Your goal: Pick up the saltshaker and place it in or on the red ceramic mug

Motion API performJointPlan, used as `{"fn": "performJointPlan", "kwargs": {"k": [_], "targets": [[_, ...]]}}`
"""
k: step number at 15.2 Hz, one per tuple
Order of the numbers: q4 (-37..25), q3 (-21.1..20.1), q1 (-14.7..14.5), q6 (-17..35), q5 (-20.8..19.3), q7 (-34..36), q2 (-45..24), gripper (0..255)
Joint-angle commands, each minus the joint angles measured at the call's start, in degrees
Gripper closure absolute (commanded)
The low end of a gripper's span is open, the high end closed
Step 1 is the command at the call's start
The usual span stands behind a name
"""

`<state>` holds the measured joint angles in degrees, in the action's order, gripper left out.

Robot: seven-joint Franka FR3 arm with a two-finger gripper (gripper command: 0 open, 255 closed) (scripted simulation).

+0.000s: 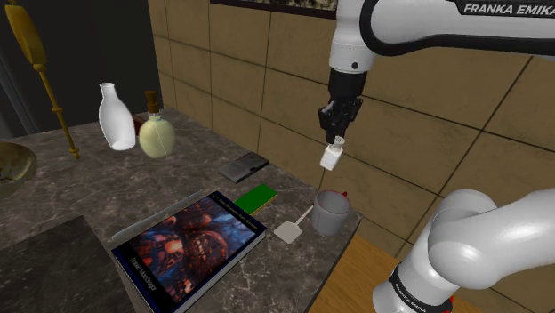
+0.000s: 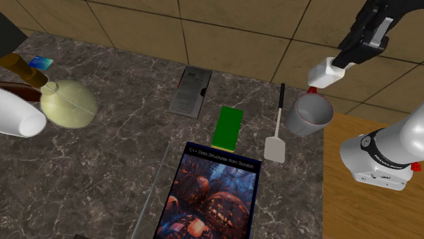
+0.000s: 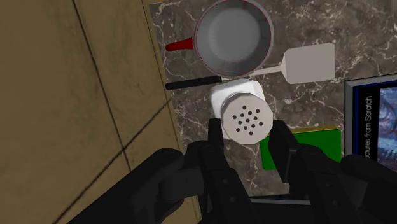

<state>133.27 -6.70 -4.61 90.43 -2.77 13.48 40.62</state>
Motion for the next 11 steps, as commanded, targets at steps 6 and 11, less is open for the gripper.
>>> {"fn": "performJointPlan", "kwargs": {"k": [6, 11], "targets": [[6.8, 2.0, 0.0, -1.4, -0.9, -2.1, 8.4, 255], [11.2, 1.9, -0.2, 2.1, -0.8, -1.7, 9.2, 255]]}}
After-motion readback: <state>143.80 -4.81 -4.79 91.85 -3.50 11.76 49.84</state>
